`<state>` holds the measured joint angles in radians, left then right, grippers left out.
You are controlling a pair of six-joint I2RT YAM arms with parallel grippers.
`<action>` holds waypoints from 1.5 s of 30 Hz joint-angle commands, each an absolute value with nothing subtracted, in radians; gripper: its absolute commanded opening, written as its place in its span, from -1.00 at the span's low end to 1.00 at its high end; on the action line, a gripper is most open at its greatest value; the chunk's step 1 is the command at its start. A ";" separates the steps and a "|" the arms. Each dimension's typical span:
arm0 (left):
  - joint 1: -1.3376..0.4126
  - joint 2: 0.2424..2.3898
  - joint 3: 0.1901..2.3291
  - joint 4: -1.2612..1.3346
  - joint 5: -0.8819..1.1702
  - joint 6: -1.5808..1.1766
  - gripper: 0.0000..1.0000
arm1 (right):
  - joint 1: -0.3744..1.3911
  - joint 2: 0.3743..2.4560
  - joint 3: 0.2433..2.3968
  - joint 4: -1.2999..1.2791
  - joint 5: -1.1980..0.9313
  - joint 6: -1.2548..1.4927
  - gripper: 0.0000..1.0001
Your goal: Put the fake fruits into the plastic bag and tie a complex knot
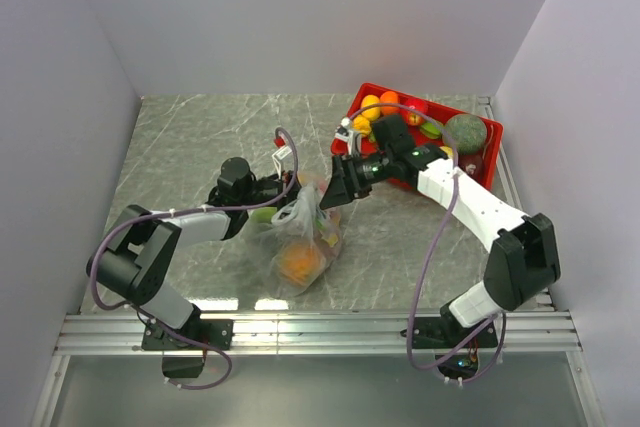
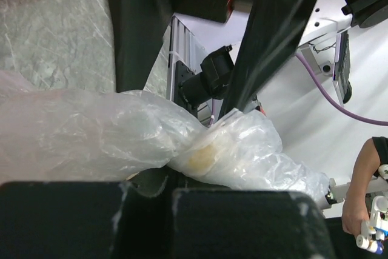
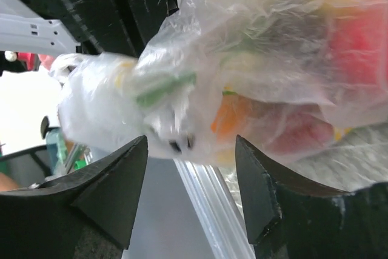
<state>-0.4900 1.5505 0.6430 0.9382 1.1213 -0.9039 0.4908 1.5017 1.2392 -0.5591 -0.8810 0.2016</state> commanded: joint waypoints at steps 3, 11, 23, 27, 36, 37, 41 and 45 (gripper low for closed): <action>-0.514 1.562 0.687 1.026 1.141 -0.911 -0.99 | 0.566 1.561 1.236 -0.424 -0.861 0.279 0.37; -0.538 1.601 0.707 1.078 1.160 -0.940 -0.99 | 0.634 1.654 1.304 -0.246 -0.865 0.444 0.42; -0.517 1.543 0.680 0.954 1.183 -0.845 -0.99 | 0.531 1.611 1.252 -0.426 -0.873 0.265 0.65; -0.517 1.545 0.673 0.982 1.184 -0.864 -0.99 | 0.474 1.565 1.285 -0.612 -0.888 0.134 0.68; -0.515 1.551 0.684 0.979 1.189 -0.868 -0.99 | 0.420 1.520 1.258 -0.752 -0.976 0.044 0.38; -0.517 1.551 0.686 0.973 1.190 -0.865 -0.99 | 0.405 1.520 1.247 -0.752 -0.986 0.049 0.31; -0.515 1.549 0.689 0.972 1.187 -0.864 -0.98 | 0.397 1.514 1.220 -0.703 -1.031 0.110 -0.01; -0.517 1.551 0.693 0.960 1.189 -0.861 -0.87 | 0.397 1.522 1.195 -0.603 -1.072 0.225 -0.04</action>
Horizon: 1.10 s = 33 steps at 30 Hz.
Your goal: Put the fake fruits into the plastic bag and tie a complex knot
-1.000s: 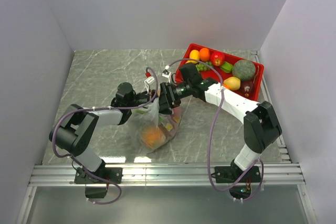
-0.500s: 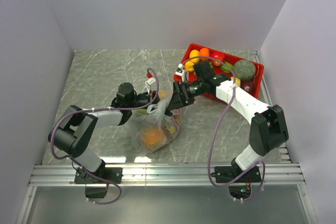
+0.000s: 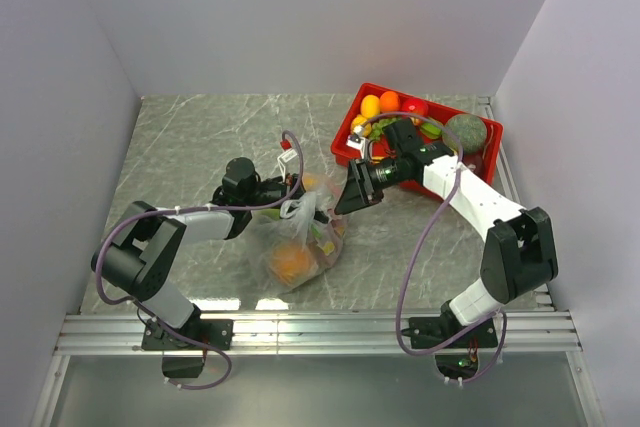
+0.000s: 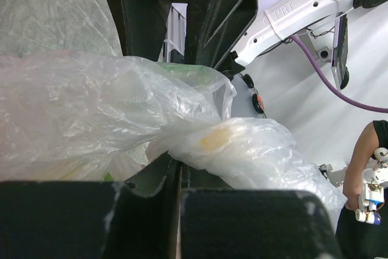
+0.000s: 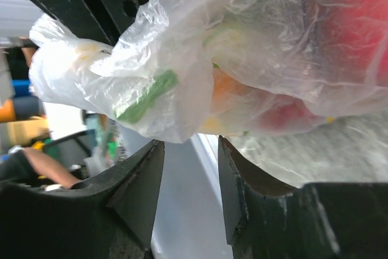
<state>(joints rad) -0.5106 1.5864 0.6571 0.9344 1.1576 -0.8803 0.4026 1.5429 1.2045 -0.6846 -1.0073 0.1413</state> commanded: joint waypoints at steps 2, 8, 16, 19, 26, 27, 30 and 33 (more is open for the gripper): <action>-0.517 1.548 0.696 0.945 1.186 -0.851 -0.84 | 0.402 1.529 1.197 -0.568 -1.080 0.264 -0.01; -0.518 1.548 0.699 0.933 1.183 -0.841 -0.81 | 0.433 1.540 1.209 -0.503 -1.060 0.302 0.00; -0.518 1.543 0.698 0.919 1.184 -0.835 -0.85 | 0.472 1.554 1.232 -0.492 -1.019 0.284 0.15; -0.518 1.543 0.700 0.919 1.187 -0.833 -0.86 | 0.483 1.554 1.244 -0.489 -0.987 0.275 0.15; -0.518 1.532 0.704 0.890 1.184 -0.813 -0.86 | 0.515 1.568 1.273 -0.500 -0.916 0.247 -0.08; -0.520 1.532 0.706 0.879 1.183 -0.811 -0.86 | 0.515 1.568 1.275 -0.499 -0.914 0.247 -0.12; -0.518 1.531 0.707 0.859 1.180 -0.799 -0.86 | 0.517 1.565 1.279 -0.506 -0.902 0.239 -0.17; -0.518 1.531 0.706 0.861 1.180 -0.802 -0.88 | 0.514 1.554 1.275 -0.543 -0.910 0.216 -0.12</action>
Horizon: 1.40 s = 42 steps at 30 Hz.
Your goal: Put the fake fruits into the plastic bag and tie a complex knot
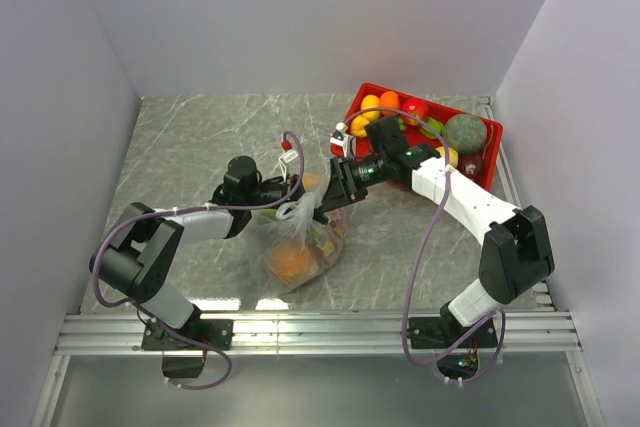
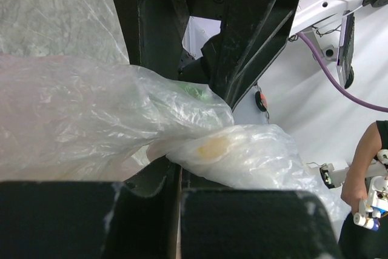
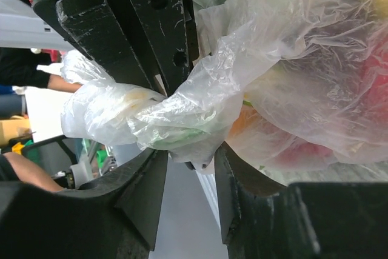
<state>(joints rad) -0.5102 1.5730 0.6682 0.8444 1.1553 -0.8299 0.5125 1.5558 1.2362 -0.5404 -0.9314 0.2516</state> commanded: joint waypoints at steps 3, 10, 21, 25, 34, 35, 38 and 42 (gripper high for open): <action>-0.517 1.529 0.704 0.857 1.183 -0.799 -0.90 | 0.497 1.537 1.261 -0.625 -0.914 0.161 -0.07; -0.515 1.526 0.706 0.854 1.183 -0.802 -0.91 | 0.440 1.464 1.197 -0.744 -0.954 0.088 -0.04; -0.515 1.528 0.712 0.844 1.177 -0.796 -0.91 | 0.492 1.485 1.269 -0.660 -0.977 0.150 -0.19; -0.515 1.525 0.710 0.842 1.177 -0.799 -0.90 | 0.506 1.509 1.295 -0.627 -0.920 0.153 -0.18; -0.515 1.523 0.716 0.824 1.183 -0.784 -0.90 | 0.532 1.562 1.359 -0.624 -0.890 0.137 -0.15; -0.515 1.523 0.718 0.818 1.183 -0.781 -0.89 | 0.534 1.565 1.362 -0.624 -0.891 0.137 -0.15; -0.515 1.522 0.715 0.819 1.181 -0.779 -0.89 | 0.546 1.571 1.371 -0.630 -0.900 0.132 -0.16; -0.517 1.517 0.712 0.816 1.184 -0.776 -0.90 | 0.557 1.557 1.358 -0.649 -0.902 0.100 -0.16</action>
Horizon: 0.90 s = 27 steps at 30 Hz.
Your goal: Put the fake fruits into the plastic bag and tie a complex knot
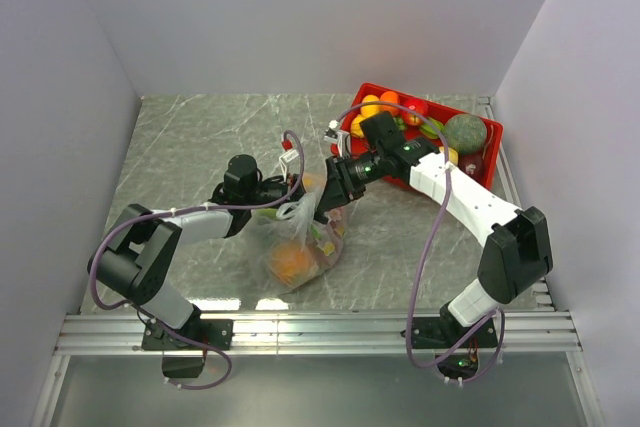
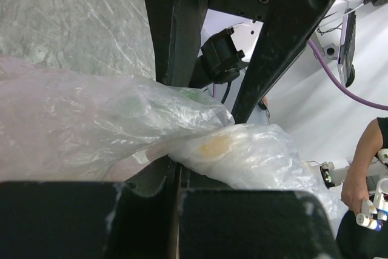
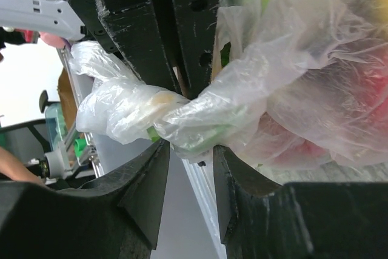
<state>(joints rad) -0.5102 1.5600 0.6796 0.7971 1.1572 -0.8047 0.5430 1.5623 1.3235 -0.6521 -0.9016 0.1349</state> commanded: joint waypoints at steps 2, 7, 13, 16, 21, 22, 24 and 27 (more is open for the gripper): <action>-0.517 1.519 0.710 0.819 1.184 -0.778 -0.90 | 0.558 1.551 1.342 -0.653 -0.896 0.087 -0.16; -0.517 1.516 0.706 0.834 1.189 -0.788 -0.90 | 0.558 1.548 1.312 -0.669 -0.867 0.055 -0.19; -0.515 1.513 0.706 0.834 1.192 -0.787 -0.89 | 0.555 1.551 1.307 -0.654 -0.854 0.057 -0.55; -0.515 1.509 0.709 0.816 1.195 -0.770 -0.88 | 0.554 1.555 1.321 -0.647 -0.859 0.067 -1.00; -0.508 1.471 0.733 0.633 1.183 -0.651 -0.64 | 0.551 1.543 1.335 -0.653 -0.859 0.046 -1.00; -0.491 1.457 0.739 0.585 1.175 -0.619 -0.58 | 0.551 1.539 1.339 -0.658 -0.856 0.035 -1.00; -0.463 1.409 0.752 0.435 1.163 -0.524 -0.38 | 0.548 1.531 1.342 -0.670 -0.853 0.009 -1.00; -0.387 1.343 0.778 0.274 1.158 -0.386 -0.14 | 0.542 1.516 1.336 -0.669 -0.831 -0.038 -1.00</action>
